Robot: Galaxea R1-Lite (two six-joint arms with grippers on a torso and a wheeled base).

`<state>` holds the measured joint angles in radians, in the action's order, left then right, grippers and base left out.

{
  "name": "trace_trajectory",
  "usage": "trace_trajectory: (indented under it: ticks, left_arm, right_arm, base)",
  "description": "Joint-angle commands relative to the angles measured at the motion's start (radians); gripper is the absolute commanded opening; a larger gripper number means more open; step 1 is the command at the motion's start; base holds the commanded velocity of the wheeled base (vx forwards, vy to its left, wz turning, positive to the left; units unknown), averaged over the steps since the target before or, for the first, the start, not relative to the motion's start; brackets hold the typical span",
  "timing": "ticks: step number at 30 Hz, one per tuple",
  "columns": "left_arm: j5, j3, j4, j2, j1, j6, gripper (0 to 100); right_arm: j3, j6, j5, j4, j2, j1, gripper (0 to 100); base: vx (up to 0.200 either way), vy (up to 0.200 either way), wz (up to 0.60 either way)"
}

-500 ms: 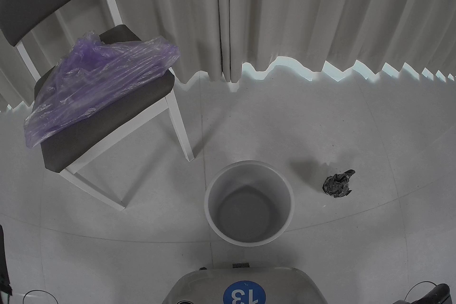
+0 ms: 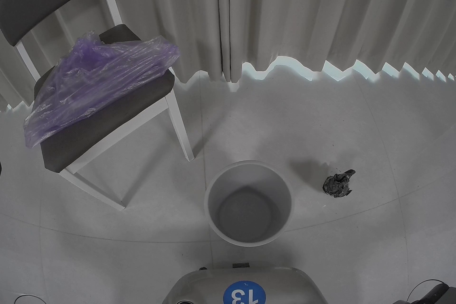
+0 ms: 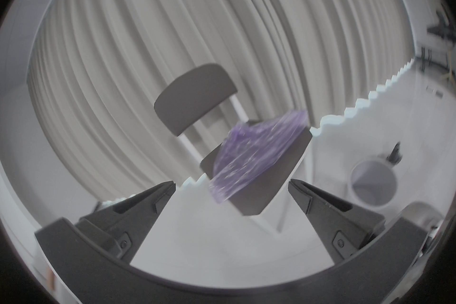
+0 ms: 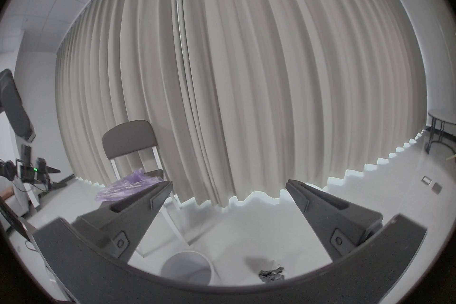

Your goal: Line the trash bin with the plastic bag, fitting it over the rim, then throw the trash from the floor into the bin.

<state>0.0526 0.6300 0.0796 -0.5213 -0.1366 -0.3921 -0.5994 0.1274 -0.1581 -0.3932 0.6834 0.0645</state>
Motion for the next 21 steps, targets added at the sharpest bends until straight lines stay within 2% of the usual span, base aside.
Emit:
trace_trajectory:
  ticks: [1, 3, 9, 14, 16, 21]
  left_arm:
    - [0.043, 0.059, 0.037, -0.226, -0.118, -0.09, 100]
    - [0.044, 0.048, 0.037, -0.237, -0.127, -0.093, 100]
    - [0.058, -0.049, 0.022, -0.279, -0.136, -0.191, 100]
    - [0.099, -0.065, 0.014, -0.336, -0.143, -0.254, 100]
    - [0.112, -0.065, -0.012, -0.364, -0.143, -0.258, 100]
    - [0.116, -0.084, -0.086, -0.424, -0.146, -0.258, 100]
  right_arm:
    - [-0.04, 0.034, 0.006, -0.041, 0.125, 0.064, 100]
    - [-0.04, 0.034, 0.006, -0.041, 0.123, 0.064, 100]
    - [-0.033, 0.055, 0.005, -0.038, 0.127, 0.069, 100]
    - [-0.042, 0.158, 0.005, -0.035, 0.143, 0.094, 100]
    - [-0.045, 0.185, 0.003, -0.035, 0.145, 0.1, 100]
    - [-0.043, 0.193, 0.006, -0.033, 0.143, 0.144, 100]
  base:
    - [0.0, 0.0, 0.0]
    - [0.0, 0.0, 0.0]
    - [0.0, 0.0, 0.0]
    - [0.0, 0.0, 0.0]
    - [0.0, 0.0, 0.0]
    - [0.0, 0.0, 0.0]
